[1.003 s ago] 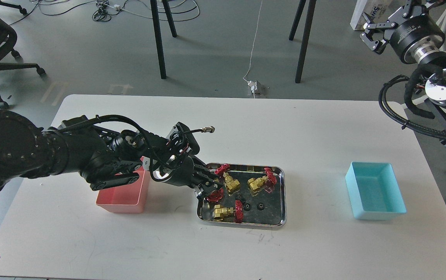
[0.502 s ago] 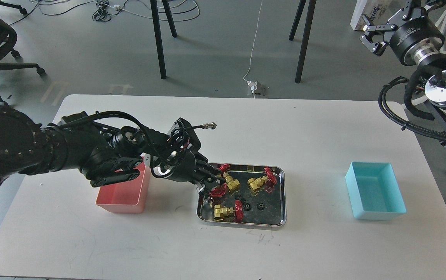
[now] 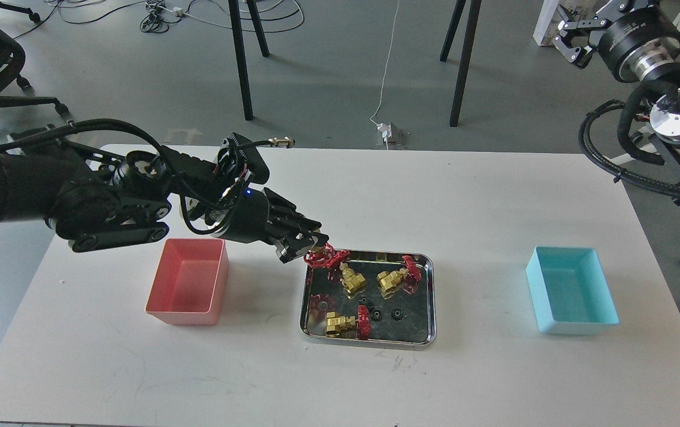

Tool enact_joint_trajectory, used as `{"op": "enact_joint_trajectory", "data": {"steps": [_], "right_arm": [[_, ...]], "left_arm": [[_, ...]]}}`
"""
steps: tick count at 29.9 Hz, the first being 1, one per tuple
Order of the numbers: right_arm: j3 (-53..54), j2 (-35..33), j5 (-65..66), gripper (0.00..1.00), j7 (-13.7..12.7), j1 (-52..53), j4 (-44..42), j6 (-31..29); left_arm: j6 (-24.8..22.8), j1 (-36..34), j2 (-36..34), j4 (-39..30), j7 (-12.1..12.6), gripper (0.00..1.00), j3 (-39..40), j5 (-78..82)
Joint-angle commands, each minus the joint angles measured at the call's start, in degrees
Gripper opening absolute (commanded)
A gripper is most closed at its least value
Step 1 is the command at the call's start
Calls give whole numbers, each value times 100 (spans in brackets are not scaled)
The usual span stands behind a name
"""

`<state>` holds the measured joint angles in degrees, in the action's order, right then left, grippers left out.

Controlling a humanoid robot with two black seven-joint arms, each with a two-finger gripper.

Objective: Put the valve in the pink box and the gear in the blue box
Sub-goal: 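Lift the valve and carry it over the pink box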

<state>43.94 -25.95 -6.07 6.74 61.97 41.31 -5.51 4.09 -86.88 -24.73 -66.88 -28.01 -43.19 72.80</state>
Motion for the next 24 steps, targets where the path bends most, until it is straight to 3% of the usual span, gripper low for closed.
{"op": "enact_joint_trajectory", "data": {"steps": [1,11,16,24], "right_arm": [[-350,54,9,100,-225,744,-70,305],[-694,221,0,100,-226,597,-70,340],[-686,292,-9,100,-226,448,-70,375],[-685,292,-9,100,-226,359,-70,375]], "left_arm": [[-180,-136,-786,-422,1,10,328,6],[-207,31,-2677,-968,1,10,302,998],[-172,575,-3020,-924,1,10,355,1289],[-40,1059,-2845,-573,1,10,390,1289]]}}
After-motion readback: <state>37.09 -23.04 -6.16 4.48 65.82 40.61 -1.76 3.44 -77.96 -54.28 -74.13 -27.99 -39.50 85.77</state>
